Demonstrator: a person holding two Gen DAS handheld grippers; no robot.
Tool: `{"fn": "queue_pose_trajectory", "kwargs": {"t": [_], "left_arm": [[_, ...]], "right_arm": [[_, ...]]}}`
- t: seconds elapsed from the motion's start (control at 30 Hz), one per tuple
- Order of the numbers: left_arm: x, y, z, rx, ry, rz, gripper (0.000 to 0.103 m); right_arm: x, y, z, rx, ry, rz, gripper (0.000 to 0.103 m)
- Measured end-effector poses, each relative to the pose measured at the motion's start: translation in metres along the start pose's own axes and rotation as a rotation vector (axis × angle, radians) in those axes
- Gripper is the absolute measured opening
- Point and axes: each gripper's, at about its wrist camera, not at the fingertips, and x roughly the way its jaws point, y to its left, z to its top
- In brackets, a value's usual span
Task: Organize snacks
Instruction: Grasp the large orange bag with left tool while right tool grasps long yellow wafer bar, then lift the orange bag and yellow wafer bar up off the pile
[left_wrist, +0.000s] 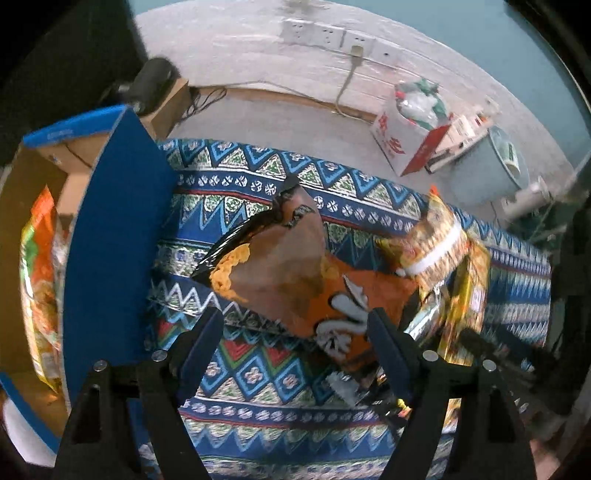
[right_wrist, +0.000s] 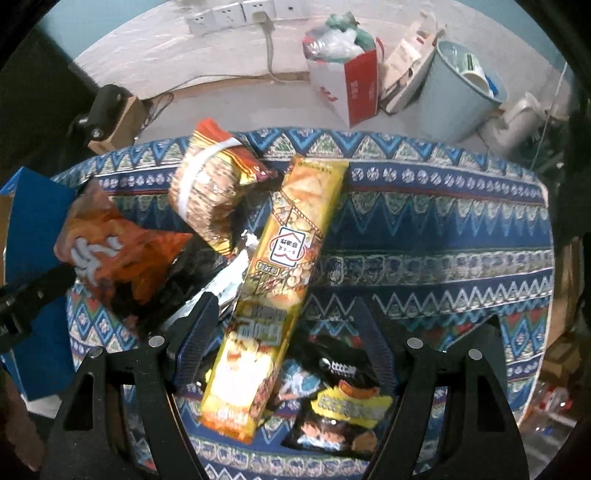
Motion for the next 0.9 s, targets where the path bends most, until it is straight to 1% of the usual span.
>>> {"fn": "queue_pose_trajectory", "kwargs": {"t": [0.1,0.2,0.23,0.3,0.4,0.47,0.53,0.63,0.67,0.7,0.73,0.77,0.87,0.9], "left_arm": [[0.009,0.003,0.007,-0.062,0.022,-0.036,0.082],[0.016,0.001,0.011,-0.101,0.037,-0.059,0.082],[0.020,0.000,0.012,-0.107,0.044,-0.059,0.085],[0.025,-0.005,0.011,-0.103,0.048,-0.054,0.087],[0.036,-0.016,0.009,-0.076,0.072,-0.051,0.087],[0.046,-0.022,0.006,-0.058,0.102,-0.044,0.087],[0.053,-0.022,0.004,-0.051,0.114,-0.047,0.087],[0.061,-0.023,0.002,-0.041,0.131,-0.066,0.087],[0.062,-0.023,0.002,-0.033,0.128,-0.066,0.087],[0.062,-0.023,0.001,-0.017,0.117,-0.064,0.087],[0.062,-0.023,0.001,-0.006,0.107,-0.063,0.084],[0.062,-0.022,0.001,0.004,0.094,-0.069,0.074],[0.059,-0.018,-0.002,0.020,0.089,-0.100,0.058],[0.057,-0.018,-0.004,0.034,0.082,-0.101,0.055]], "right_arm": [[0.011,-0.002,0.000,0.018,0.014,0.003,0.075],[0.020,0.000,-0.001,0.015,0.025,0.002,0.075],[0.022,0.002,-0.001,0.011,0.026,0.003,0.075],[0.024,0.004,-0.002,0.003,0.021,-0.002,0.075],[0.028,0.009,-0.002,-0.026,0.016,-0.007,0.075],[0.031,0.011,-0.004,-0.044,0.015,-0.016,0.075],[0.035,0.014,-0.007,-0.068,0.022,-0.014,0.074],[0.037,0.017,-0.008,-0.099,0.011,-0.015,0.060],[0.036,0.018,-0.007,-0.112,0.008,-0.019,0.049],[0.035,0.019,-0.007,-0.127,0.005,-0.030,0.047],[0.035,0.020,-0.008,-0.139,0.003,-0.037,0.046],[0.034,0.020,-0.008,-0.144,0.001,-0.040,0.044],[0.032,0.018,-0.009,-0.152,-0.002,-0.035,0.038],[0.031,0.017,-0.010,-0.155,-0.004,-0.032,0.036]]}}
